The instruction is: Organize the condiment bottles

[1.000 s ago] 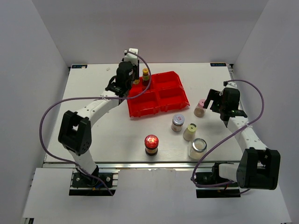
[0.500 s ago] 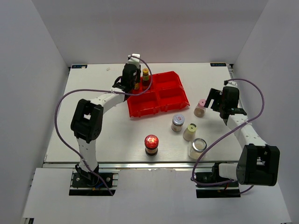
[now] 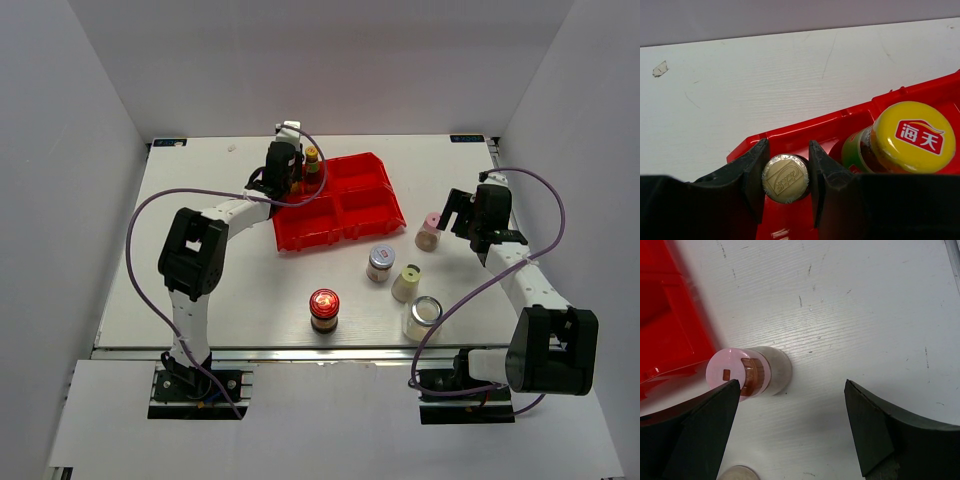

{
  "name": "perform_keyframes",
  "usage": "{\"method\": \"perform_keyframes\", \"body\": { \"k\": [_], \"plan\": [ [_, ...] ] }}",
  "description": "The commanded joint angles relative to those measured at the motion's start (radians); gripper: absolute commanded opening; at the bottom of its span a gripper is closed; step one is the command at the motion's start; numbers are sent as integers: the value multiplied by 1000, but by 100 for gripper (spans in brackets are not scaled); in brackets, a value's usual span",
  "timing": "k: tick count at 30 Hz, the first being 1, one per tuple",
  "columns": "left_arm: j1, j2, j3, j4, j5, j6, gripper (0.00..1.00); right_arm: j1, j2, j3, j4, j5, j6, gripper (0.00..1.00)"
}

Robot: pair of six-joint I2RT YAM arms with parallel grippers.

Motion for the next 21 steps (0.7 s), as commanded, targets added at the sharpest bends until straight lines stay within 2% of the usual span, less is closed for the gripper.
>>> {"method": "perform_keyframes", "body": {
  "k": [1, 5, 8, 12, 14, 21],
  "plan": [
    [7, -40, 18, 59, -4, -19, 16, -2, 5, 41, 6, 14, -15, 89],
    [7, -37, 21, 41, -3, -22, 29, -2, 2, 41, 3, 14, -15, 89],
    [7, -39, 18, 31, 0, -22, 33, -2, 1, 39, 1, 14, -16, 89],
    [7, -43, 7, 22, 11, -22, 36, -2, -4, 38, 3, 14, -15, 89],
    [7, -47, 1, 22, 19, -21, 41, -2, -7, 38, 3, 14, -15, 89],
    [7, -37, 7, 1, 33, -2, 46, -2, -7, 38, -8, 30, -15, 89]
  ]
}}
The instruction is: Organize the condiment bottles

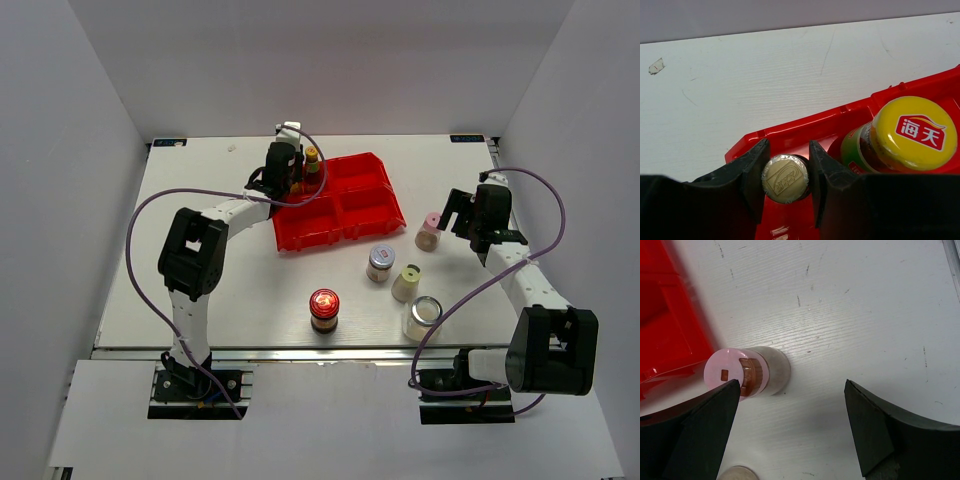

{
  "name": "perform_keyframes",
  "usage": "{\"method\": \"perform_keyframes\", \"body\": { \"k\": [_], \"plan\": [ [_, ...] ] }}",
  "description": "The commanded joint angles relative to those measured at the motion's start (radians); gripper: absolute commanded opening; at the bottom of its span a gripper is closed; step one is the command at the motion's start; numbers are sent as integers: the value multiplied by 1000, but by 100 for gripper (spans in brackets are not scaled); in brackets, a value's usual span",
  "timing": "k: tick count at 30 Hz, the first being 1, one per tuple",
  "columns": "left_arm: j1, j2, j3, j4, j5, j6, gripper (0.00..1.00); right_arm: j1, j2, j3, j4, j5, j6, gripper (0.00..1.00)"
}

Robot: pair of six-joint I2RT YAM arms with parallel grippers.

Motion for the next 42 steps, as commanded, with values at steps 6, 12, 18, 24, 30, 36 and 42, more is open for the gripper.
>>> {"method": "perform_keyframes", "body": {
  "k": [6, 12, 18, 24, 30, 36, 42],
  "plan": [
    [7, -33, 12, 0, 41, 13, 57, -2, -11, 36, -7, 28, -15, 89],
    [7, -34, 15, -15, 53, 19, 60, -2, -14, 33, -5, 27, -15, 89],
    [7, -73, 6, -40, 50, 25, 63, -2, -27, 33, -8, 14, -18, 89],
    [7, -131, 10, -96, 38, 43, 69, -2, -63, 24, 7, -64, -30, 89],
    [7, -194, -10, -150, 99, 79, 78, -2, -98, 21, 19, -203, -56, 89],
    [7, -275, -49, -202, 145, 68, 83, 27, -168, -3, 48, -364, -96, 89],
    [7, -454, -146, -322, 140, -113, 92, 272, -288, -16, 58, -369, -163, 89]
  ]
}}
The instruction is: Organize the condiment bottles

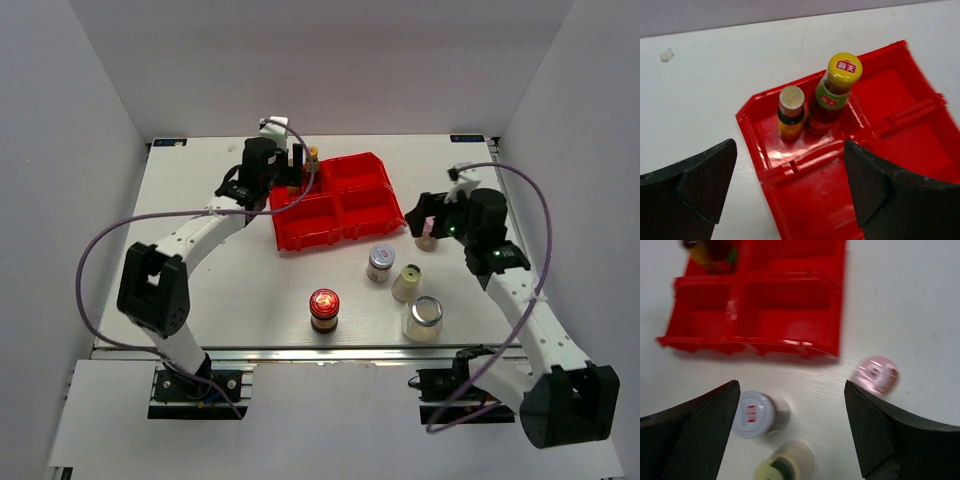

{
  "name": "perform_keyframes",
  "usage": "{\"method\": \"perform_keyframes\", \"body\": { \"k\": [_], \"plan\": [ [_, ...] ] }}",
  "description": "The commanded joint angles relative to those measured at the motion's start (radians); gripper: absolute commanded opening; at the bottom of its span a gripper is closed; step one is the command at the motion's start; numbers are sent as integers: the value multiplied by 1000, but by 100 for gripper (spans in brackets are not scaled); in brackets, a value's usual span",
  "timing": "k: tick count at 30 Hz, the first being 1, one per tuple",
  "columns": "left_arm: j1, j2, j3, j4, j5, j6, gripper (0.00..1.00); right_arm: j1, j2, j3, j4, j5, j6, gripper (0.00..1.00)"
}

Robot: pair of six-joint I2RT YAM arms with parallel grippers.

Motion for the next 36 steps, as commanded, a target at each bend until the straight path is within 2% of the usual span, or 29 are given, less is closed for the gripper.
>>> {"method": "perform_keyframes", "body": {
  "k": [1, 5, 9, 18, 25, 36],
  "plan": [
    [7, -158, -55, -85, 39, -135, 98, 173, -56, 8, 39, -51, -69, 89],
    [5, -313, -204, -53, 16, -236, 98, 371, -54, 22, 22, -7, -90, 89],
    [5, -440, -338, -49, -51, -261, 98, 570, -32, 40, -22, 126, -118, 89],
    [5, -520, -430, -45, -101, -258, 98, 842, 67, 75, -126, 310, -143, 89],
    [5, -563, -479, -33, -121, -246, 98, 917, 140, 83, -153, 358, -104, 89],
    [5, -591, -508, -16, -121, -240, 98, 947, 96, 80, -79, 200, -118, 89]
  ]
}}
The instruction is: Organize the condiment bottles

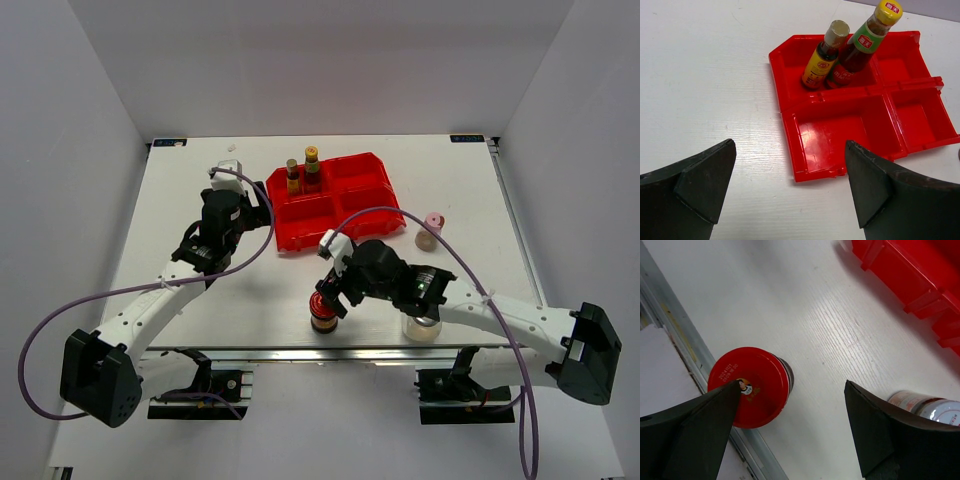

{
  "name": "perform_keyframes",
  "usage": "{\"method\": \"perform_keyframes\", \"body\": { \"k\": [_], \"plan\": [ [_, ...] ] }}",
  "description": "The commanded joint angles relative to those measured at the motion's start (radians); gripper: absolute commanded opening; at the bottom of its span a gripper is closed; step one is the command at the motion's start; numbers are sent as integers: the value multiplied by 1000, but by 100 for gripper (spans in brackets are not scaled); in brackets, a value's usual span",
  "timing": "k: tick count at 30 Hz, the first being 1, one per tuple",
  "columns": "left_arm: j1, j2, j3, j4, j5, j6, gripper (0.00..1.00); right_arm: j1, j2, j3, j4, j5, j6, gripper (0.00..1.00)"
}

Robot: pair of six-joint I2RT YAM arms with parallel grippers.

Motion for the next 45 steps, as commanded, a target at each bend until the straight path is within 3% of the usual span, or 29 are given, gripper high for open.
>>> {"method": "perform_keyframes", "body": {
  "k": [1, 5, 24, 27, 28, 31, 34, 45],
  "plan": [
    [5, -31, -7, 23, -12, 5, 98, 6, -51, 20, 51, -84, -36, 89],
    [5, -31, -11, 28, 2, 9, 98, 12, -36, 24, 37, -191, -62, 89],
    [5, -50, -38, 42, 2, 17, 98, 78, 151, 60, 2, -52, -74, 89],
    [5, -47, -38, 42, -3, 17, 98, 80, 145, 58, 0, -24, -70, 76],
    [5, -47, -38, 42, -5, 17, 98, 80, 144, 58, 0, -17, -67, 62],
    [5, -47, -41, 43, -9, 18, 98, 80, 133, 57, -10, 19, -63, 33],
    [5, -51, -45, 51, -9, 18, 98, 80, 110, 46, 10, 42, -68, 21],
    [5, -73, -67, 60, -31, 12, 98, 40, 33, 168, 94, 187, -83, 2]
  ]
}}
